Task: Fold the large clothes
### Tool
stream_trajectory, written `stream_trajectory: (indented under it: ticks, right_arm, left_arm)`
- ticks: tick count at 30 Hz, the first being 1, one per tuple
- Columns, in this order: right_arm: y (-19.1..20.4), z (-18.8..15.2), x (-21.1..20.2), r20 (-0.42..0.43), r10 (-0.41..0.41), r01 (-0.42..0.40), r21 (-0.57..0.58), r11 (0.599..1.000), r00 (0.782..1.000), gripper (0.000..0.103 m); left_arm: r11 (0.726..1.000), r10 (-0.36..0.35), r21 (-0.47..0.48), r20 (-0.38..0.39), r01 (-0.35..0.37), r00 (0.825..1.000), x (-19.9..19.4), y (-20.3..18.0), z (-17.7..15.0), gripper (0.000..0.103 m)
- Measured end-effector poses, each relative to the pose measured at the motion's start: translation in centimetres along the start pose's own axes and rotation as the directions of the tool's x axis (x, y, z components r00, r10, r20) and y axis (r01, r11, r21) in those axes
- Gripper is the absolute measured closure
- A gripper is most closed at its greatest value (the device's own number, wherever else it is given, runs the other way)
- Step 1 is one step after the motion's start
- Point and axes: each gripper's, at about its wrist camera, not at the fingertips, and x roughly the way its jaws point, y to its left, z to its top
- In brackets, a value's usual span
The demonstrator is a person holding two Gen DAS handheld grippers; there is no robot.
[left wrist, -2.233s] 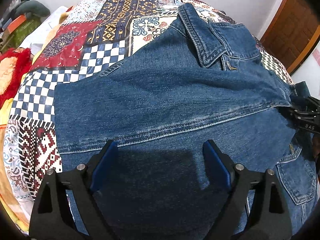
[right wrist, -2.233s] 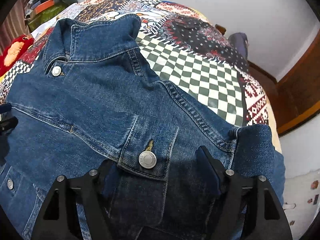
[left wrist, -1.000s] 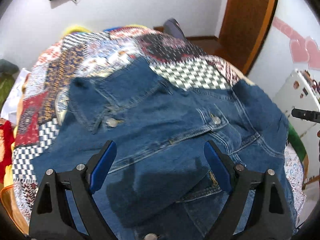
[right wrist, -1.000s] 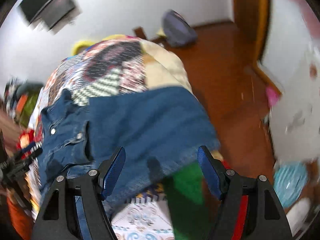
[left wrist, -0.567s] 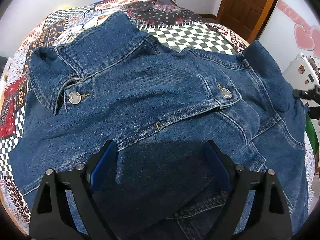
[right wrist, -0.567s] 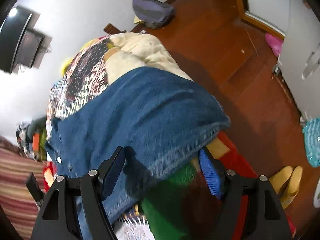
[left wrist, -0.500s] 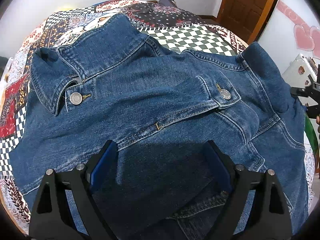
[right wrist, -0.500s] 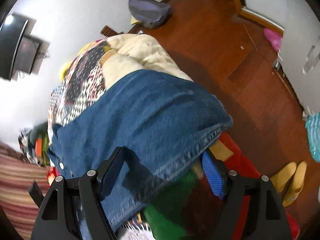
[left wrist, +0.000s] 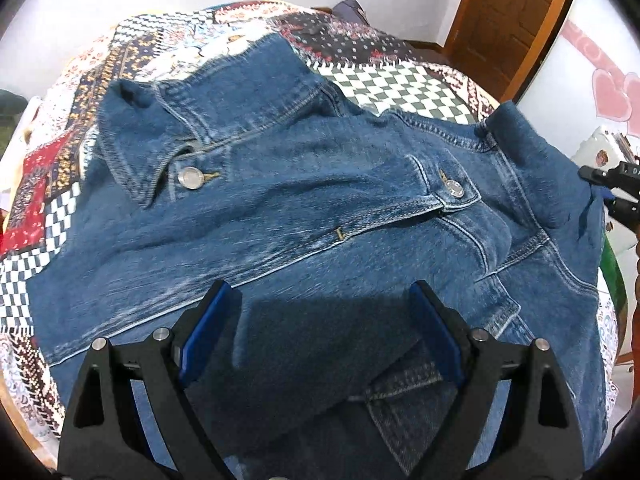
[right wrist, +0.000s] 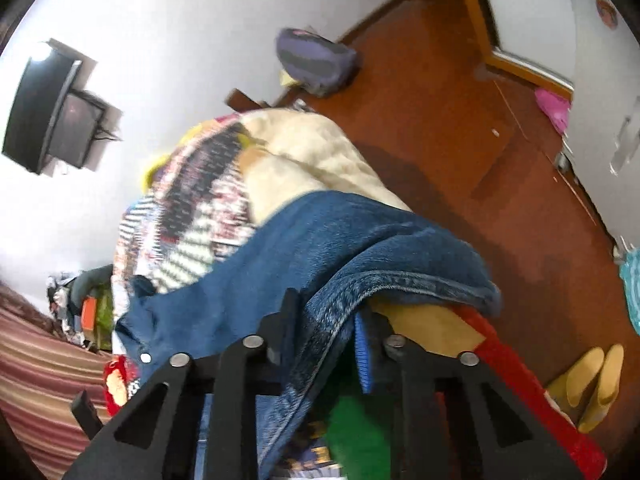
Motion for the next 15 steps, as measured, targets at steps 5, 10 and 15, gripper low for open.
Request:
stream_trajectory:
  ticks: [5, 10, 15]
  right_arm:
    - [5.4, 0.2, -2.7, 0.057, 0.085, -0.079, -0.105, 0.991, 0.995, 0.091]
    - [12.5, -0.2, -3.5, 0.056, 0.144, -0.128, -0.221, 0.967, 0.988, 0.091]
    - [18.6, -1.8, -3.0, 0.028, 0.196, -0.177, -0.318, 0.932, 0.98, 0.092]
  left_arm:
    - [1.0, 0.003, -0.017, 0.052, -0.002, 0.999, -2.7, 0.9, -0.3, 0.014]
    - [0.998, -0.014, -0.058, 0.117, 0.021, 0.993, -5.8, 2.2, -0.3, 0.014]
    - [0.997, -0.018, -0.068, 0.174, 0.03, 0.985, -8.5, 3.3, -0.5, 0.014]
